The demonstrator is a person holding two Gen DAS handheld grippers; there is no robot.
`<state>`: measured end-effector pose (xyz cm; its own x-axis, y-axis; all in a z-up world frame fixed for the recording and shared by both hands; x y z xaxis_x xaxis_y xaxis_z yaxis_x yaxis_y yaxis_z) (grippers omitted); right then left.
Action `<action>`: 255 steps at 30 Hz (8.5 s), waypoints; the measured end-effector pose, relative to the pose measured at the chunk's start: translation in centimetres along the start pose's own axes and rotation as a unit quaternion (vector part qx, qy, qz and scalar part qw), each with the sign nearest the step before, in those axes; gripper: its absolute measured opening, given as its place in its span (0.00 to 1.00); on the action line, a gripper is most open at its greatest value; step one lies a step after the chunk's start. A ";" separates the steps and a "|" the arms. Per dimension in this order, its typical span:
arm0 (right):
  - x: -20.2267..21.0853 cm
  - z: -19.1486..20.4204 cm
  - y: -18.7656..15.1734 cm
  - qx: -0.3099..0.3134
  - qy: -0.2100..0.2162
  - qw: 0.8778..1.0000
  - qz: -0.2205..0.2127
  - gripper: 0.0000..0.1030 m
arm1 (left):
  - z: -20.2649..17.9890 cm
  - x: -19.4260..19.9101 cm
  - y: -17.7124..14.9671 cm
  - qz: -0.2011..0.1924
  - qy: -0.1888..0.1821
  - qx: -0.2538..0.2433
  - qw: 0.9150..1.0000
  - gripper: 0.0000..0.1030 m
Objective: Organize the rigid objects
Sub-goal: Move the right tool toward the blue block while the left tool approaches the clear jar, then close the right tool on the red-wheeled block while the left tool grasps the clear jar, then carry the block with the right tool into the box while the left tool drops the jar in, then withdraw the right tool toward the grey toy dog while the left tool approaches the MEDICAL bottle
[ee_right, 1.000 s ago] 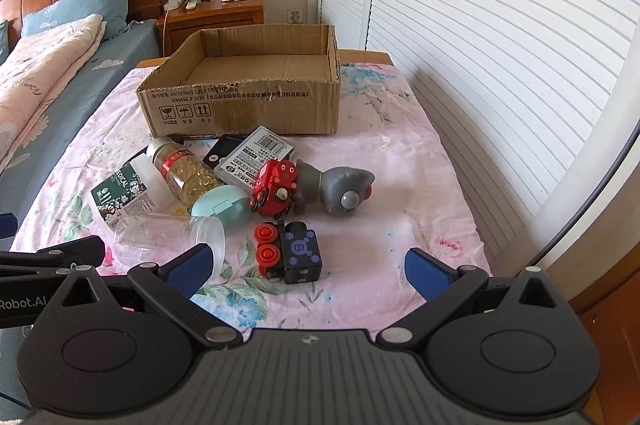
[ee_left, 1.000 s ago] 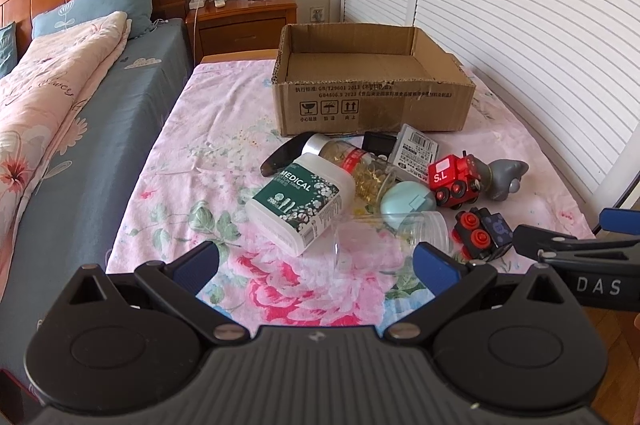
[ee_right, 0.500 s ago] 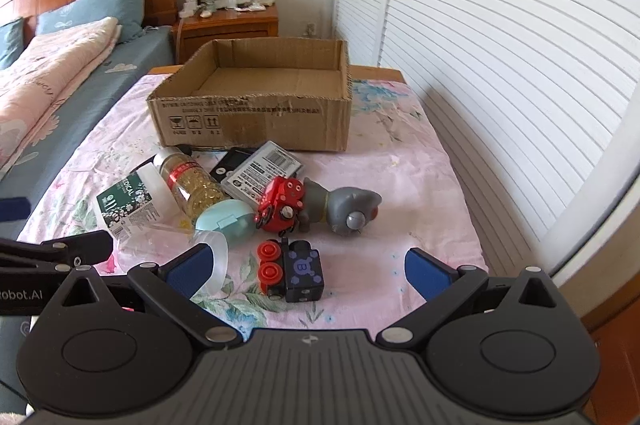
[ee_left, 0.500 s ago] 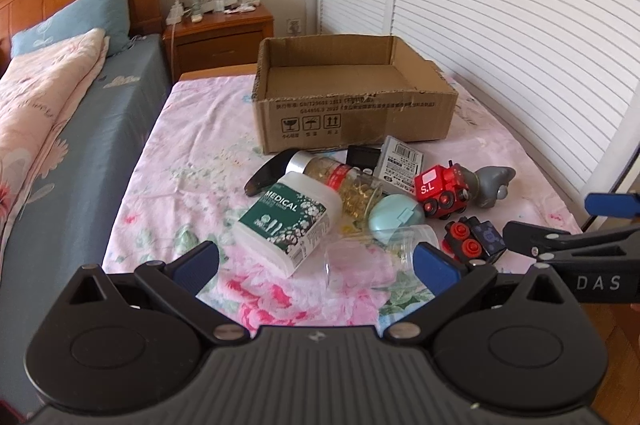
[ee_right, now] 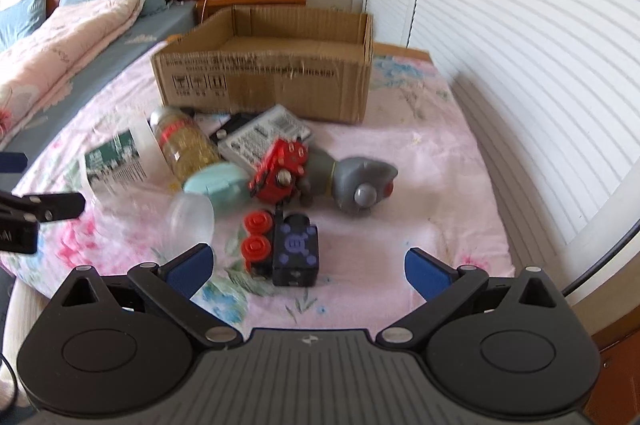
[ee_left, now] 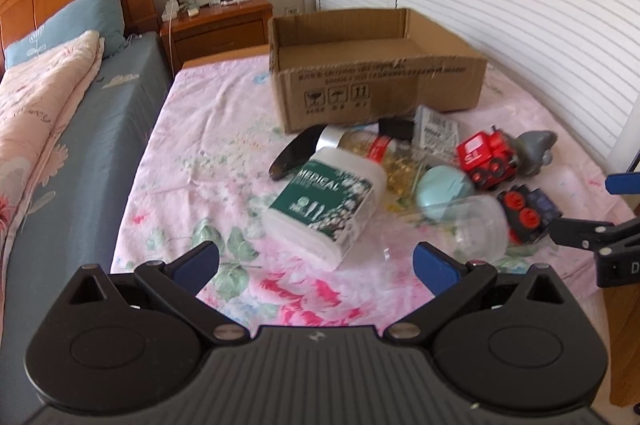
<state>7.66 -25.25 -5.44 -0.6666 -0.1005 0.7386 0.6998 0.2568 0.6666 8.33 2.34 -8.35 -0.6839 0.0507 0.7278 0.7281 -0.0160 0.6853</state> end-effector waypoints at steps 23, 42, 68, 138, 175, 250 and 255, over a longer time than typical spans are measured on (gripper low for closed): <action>-5.6 0.1 -1.2 0.017 0.017 0.999 0.026 1.00 | 2.3 -3.8 -1.2 0.034 0.005 0.004 0.999 0.99; -4.5 -1.4 -2.6 0.046 0.042 0.997 -0.043 1.00 | -6.7 -0.4 -1.2 0.036 -0.115 -0.087 0.989 0.99; -4.1 -0.9 -2.8 0.053 0.050 0.996 -0.047 1.00 | -7.6 -3.0 -1.6 0.057 -0.115 -0.100 0.987 0.87; -4.6 0.8 -2.0 0.075 0.069 0.993 -0.061 1.00 | -6.6 -3.6 -2.0 0.044 -0.117 -0.091 0.988 0.87; -1.0 1.2 2.3 0.118 0.088 0.988 -0.035 0.54 | -5.7 -0.6 2.4 0.038 -0.130 -0.115 0.984 0.87; -0.5 -2.0 14.8 0.060 0.058 0.989 -0.124 1.00 | 1.6 -2.7 9.4 -0.022 -0.063 -0.008 0.998 0.91; -0.5 -2.5 10.4 0.041 0.040 0.992 -0.112 1.00 | 1.3 -2.4 6.7 -0.026 -0.056 -0.031 0.998 0.97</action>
<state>15.87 -24.97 1.36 -0.7776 -0.2398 0.5813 0.5113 0.2971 0.8065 14.89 3.38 -5.52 -0.7091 0.1644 0.6857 0.6846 -0.0723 0.7253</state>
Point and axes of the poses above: each gripper's, at about its wrist camera, not at the fingertips, and x roughly against the way its jaws point, z to its left, y to its top, the point moved 7 cm from there along -x, roughly the way its jaws point, and after that the axes turned 6 degrees about x, right-handed, at the moved point
